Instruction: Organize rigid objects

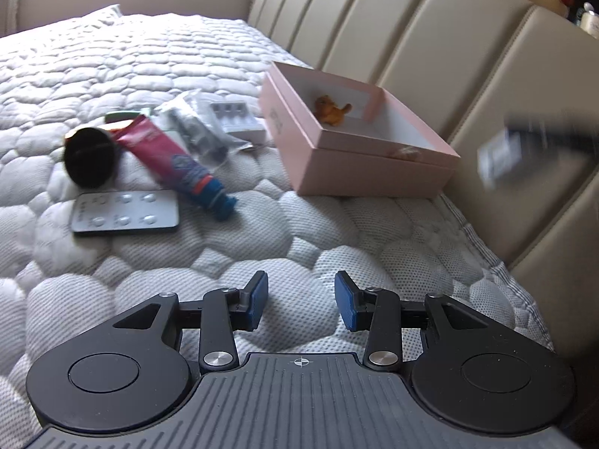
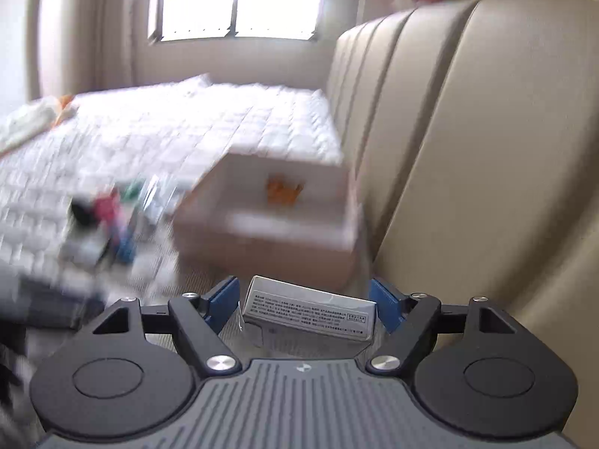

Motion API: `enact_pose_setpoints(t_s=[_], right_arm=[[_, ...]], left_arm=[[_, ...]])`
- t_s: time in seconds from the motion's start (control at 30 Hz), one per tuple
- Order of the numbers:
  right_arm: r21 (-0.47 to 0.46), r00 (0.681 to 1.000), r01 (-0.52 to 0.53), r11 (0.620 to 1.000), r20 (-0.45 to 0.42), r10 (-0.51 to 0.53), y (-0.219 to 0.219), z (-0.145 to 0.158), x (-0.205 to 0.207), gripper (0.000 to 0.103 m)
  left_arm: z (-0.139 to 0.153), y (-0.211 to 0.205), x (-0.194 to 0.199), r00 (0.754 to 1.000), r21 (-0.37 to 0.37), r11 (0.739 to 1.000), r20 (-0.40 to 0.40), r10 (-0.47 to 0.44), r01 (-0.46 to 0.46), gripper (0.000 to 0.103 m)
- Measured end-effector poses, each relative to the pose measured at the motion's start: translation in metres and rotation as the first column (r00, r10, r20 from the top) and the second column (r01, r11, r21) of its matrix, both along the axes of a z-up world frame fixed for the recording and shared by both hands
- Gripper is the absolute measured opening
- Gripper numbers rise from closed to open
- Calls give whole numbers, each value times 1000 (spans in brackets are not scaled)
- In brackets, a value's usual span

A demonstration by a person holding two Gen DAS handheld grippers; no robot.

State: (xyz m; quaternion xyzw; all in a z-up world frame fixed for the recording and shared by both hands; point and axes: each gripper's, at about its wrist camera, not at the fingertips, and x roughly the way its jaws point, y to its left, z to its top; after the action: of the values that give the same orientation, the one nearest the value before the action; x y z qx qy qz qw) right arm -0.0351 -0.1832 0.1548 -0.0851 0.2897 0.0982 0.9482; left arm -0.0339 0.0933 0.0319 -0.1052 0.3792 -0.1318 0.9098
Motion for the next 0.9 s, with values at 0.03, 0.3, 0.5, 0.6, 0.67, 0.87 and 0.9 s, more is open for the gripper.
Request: enact_pose_setpoints(t_s=[0.03, 0.3, 0.5, 0.6, 0.67, 0.87, 0.9], right_arm=[[20, 999, 20, 1000, 31, -21, 0, 12, 12, 76], [176, 990, 79, 981, 105, -98, -2, 40, 88, 84], [143, 990, 96, 985, 89, -109, -9, -34, 33, 84], [121, 994, 75, 990, 70, -84, -3, -68, 3, 84], [149, 998, 40, 988, 44, -47, -1, -81, -9, 84], [143, 1000, -19, 990, 6, 18, 7, -91, -14, 84], [149, 1000, -25, 989, 3, 25, 7, -93, -16, 84]], left_arm=[[0, 3, -2, 1000, -5, 1000, 1, 6, -6, 43], [-8, 20, -7, 999, 18, 999, -24, 49, -48, 43], [-10, 22, -3, 998, 43, 997, -11, 59, -58, 42], [-10, 22, -2, 998, 40, 997, -14, 65, -64, 42], [-11, 22, -3, 998, 36, 997, -14, 67, -67, 42], [-8, 30, -5, 995, 31, 995, 1, 95, -95, 42], [-7, 32, -4, 995, 42, 994, 7, 103, -103, 42]])
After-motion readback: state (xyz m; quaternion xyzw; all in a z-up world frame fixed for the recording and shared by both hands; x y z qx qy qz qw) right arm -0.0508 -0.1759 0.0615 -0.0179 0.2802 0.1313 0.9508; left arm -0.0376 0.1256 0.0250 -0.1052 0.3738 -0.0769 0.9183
